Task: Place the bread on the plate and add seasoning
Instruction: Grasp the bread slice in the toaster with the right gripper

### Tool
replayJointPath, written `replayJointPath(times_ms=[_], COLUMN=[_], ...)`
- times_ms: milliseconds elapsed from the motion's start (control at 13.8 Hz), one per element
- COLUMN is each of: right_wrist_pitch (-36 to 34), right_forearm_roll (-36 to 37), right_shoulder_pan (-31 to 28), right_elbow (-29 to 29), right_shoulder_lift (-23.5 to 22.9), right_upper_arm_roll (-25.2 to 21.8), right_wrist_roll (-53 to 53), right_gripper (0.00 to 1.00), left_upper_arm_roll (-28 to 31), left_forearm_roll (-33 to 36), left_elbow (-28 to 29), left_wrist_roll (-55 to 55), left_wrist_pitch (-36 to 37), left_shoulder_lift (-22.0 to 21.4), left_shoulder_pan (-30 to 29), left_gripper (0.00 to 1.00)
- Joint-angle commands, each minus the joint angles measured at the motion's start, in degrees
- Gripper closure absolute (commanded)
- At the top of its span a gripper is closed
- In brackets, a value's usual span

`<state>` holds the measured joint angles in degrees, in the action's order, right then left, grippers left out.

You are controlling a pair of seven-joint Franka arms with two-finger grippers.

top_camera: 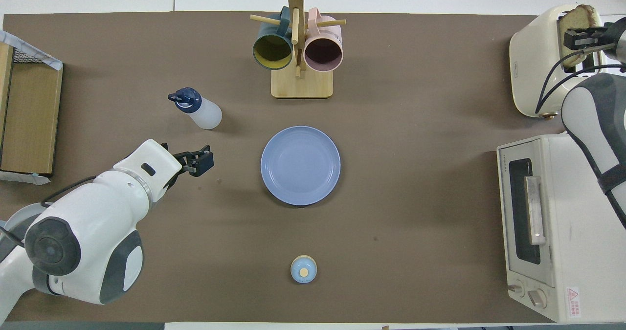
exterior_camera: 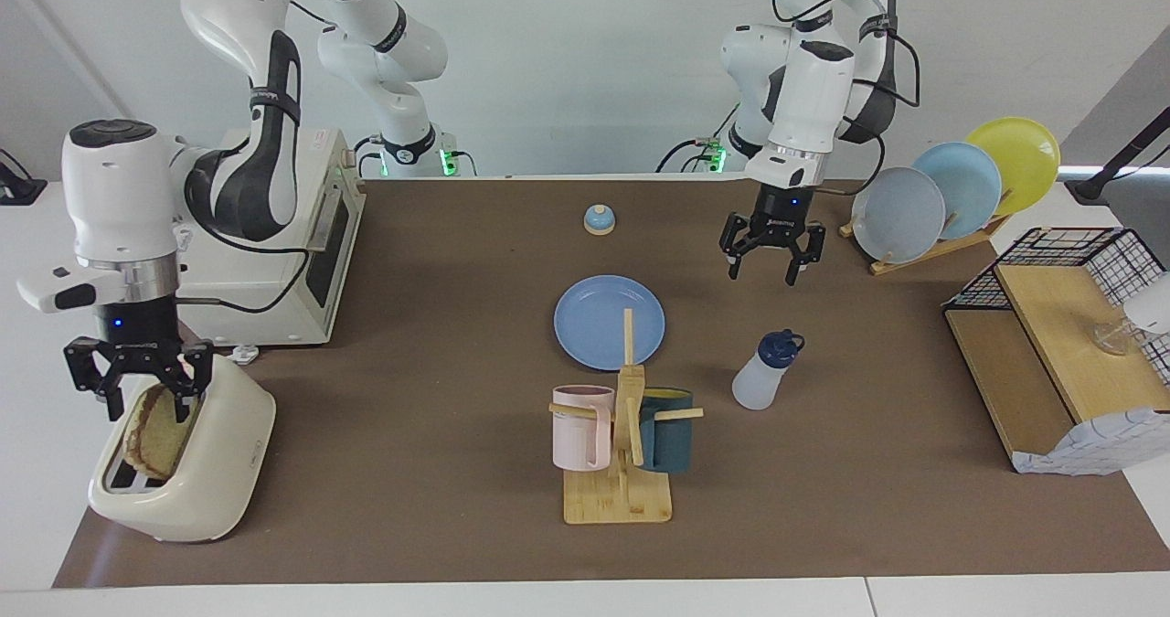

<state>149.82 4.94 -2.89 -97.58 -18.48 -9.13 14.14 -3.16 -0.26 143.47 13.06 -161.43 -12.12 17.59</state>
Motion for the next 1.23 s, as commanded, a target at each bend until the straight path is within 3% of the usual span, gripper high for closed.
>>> replayJointPath(times_ms=[0,362,506,651,1013,1158], right_wrist_pitch=[-2.8,-7.6,-14.6,-23.3,-35.8,-38.9], right_forearm_roll=[5.7,9.2,11.2,12.4,12.1,11.6], right_shoulder_pan=[-0.5,0.4,1.2,4.4,14.7,20.3], right_elbow=[2.3,5.7,9.7,12.9,12.7,12.2], right_shoulder_lift=[-0.6,0.0,0.5,2.0,7.8,8.5], right_upper_arm_roll=[0.3,0.7,1.0,1.3,1.6,1.7], right_wrist_roll=[2.1,3.0,3.1,3.0,1.0,-10.0], right_gripper=[0.97,1.00,1.00,1.00,1.00,1.00], left_upper_arm_roll=[0.0,0.1,0.2,0.3,0.5,1.3], left_forearm_roll=[-0.1,-0.2,-0.2,-0.1,0.2,0.3], left_elbow=[1.4,1.0,0.2,-0.9,-4.9,-6.5], left_wrist_roll=[0.7,0.6,0.6,0.5,0.2,0.2], left_wrist_pitch=[-7.7,-18.6,-18.8,-18.8,-18.9,-19.5], left_shoulder_lift=[4.0,11.8,12.5,13.8,17.9,20.4], left_shoulder_pan=[0.3,0.4,0.4,0.3,-0.5,-0.5], left_gripper=[0.00,0.00,0.00,0.00,0.00,0.00])
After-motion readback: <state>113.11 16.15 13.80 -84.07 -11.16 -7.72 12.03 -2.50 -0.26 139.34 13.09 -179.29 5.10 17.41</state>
